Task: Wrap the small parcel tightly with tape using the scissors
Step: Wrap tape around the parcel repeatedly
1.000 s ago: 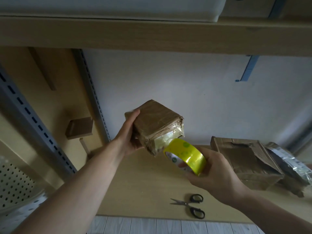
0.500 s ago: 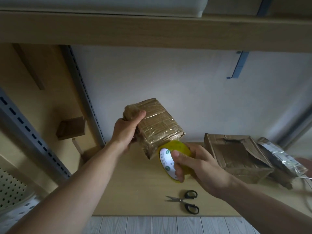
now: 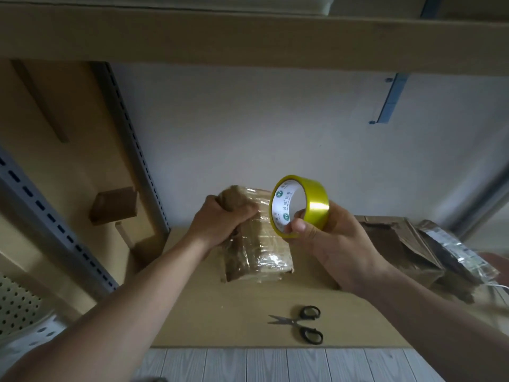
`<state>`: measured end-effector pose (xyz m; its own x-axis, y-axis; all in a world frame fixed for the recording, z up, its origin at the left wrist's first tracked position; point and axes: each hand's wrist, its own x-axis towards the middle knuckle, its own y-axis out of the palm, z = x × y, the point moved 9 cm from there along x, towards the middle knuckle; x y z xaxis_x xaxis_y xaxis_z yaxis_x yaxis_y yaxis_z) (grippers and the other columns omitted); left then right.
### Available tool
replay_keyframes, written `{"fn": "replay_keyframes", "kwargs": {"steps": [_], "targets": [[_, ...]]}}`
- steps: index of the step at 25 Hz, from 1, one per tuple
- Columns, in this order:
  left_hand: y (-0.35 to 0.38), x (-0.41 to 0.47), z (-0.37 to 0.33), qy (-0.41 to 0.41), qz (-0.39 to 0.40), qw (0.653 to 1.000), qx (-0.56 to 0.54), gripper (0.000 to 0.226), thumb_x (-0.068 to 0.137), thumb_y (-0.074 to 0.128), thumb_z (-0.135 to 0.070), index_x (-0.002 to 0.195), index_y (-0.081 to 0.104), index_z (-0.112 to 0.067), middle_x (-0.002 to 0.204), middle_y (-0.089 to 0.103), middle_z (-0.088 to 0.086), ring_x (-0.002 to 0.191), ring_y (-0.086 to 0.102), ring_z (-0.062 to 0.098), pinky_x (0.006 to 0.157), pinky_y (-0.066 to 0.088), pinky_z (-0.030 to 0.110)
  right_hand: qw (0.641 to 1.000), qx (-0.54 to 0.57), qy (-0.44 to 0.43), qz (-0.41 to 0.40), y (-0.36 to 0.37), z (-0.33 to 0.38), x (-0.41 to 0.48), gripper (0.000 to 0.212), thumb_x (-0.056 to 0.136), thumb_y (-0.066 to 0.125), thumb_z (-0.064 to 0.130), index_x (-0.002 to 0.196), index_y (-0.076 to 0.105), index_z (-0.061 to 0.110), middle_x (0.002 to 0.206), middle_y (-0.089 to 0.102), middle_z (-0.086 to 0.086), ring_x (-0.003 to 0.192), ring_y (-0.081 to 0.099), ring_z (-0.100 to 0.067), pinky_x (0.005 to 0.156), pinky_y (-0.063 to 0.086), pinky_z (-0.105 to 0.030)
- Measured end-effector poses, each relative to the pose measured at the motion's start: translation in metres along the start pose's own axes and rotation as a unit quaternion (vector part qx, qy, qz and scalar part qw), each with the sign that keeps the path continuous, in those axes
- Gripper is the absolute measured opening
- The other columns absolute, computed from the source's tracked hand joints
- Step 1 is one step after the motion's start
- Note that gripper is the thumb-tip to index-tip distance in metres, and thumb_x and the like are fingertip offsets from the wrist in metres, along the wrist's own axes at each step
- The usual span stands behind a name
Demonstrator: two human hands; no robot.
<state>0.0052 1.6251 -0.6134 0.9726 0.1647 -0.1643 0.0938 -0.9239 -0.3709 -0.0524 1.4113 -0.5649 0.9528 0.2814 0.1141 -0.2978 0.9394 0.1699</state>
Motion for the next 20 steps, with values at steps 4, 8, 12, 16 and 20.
{"fn": "replay_keyframes", "kwargs": {"steps": [4, 8, 12, 16, 20], "targets": [[0.026, -0.013, -0.012, 0.033, 0.064, 0.997, 0.007, 0.065, 0.077, 0.071, -0.063, 0.121, 0.04, -0.026, 0.09, 0.066, -0.009, 0.084, 0.068, 0.009, 0.084, 0.057, 0.035, 1.0, -0.006, -0.01, 0.0, -0.003, 0.005, 0.006, 0.058, 0.065, 0.09, 0.028, 0.111, 0.067, 0.003, 0.1, 0.072, -0.023, 0.095, 0.071, -0.031, 0.085, 0.059, -0.048], [0.04, -0.02, -0.024, 0.054, 0.117, 0.991, -0.026, 0.051, 0.09, 0.059, -0.058, 0.121, 0.042, -0.02, 0.089, 0.065, 0.01, 0.07, 0.061, 0.014, 0.06, 0.05, 0.027, 0.99, -0.098, -0.102, -0.027, -0.001, 0.023, 0.005, 0.043, 0.064, 0.087, 0.02, 0.1, 0.071, 0.005, 0.095, 0.074, -0.019, 0.088, 0.071, -0.025, 0.081, 0.06, -0.036], [0.057, -0.032, -0.04, 0.13, 0.184, 0.974, -0.003, 0.048, 0.092, 0.057, -0.058, 0.122, 0.052, -0.021, 0.117, 0.067, 0.003, 0.104, 0.068, 0.009, 0.09, 0.056, 0.031, 0.97, -0.163, -0.139, -0.116, -0.015, 0.038, 0.011, 0.035, 0.064, 0.087, 0.018, 0.092, 0.073, 0.005, 0.091, 0.078, -0.001, 0.084, 0.075, -0.014, 0.074, 0.06, -0.028], [0.066, -0.043, -0.044, 0.154, 0.221, 0.963, -0.018, 0.046, 0.093, 0.057, -0.056, 0.122, 0.051, -0.022, 0.117, 0.067, -0.001, 0.107, 0.066, 0.007, 0.094, 0.053, 0.034, 0.967, -0.232, -0.102, -0.031, -0.015, 0.031, 0.028, 0.031, 0.076, 0.08, 0.025, 0.1, 0.068, 0.009, 0.094, 0.076, -0.008, 0.09, 0.074, -0.022, 0.081, 0.061, -0.039], [0.066, -0.044, -0.037, 0.126, 0.254, 0.957, -0.057, 0.042, 0.088, 0.06, -0.055, 0.122, 0.053, -0.03, 0.116, 0.068, -0.005, 0.11, 0.066, 0.009, 0.097, 0.05, 0.036, 0.97, -0.212, -0.087, 0.082, -0.002, 0.027, 0.027, 0.017, 0.091, 0.07, 0.018, 0.096, 0.062, 0.004, 0.087, 0.066, -0.007, 0.082, 0.065, -0.021, 0.072, 0.055, -0.034]]}}
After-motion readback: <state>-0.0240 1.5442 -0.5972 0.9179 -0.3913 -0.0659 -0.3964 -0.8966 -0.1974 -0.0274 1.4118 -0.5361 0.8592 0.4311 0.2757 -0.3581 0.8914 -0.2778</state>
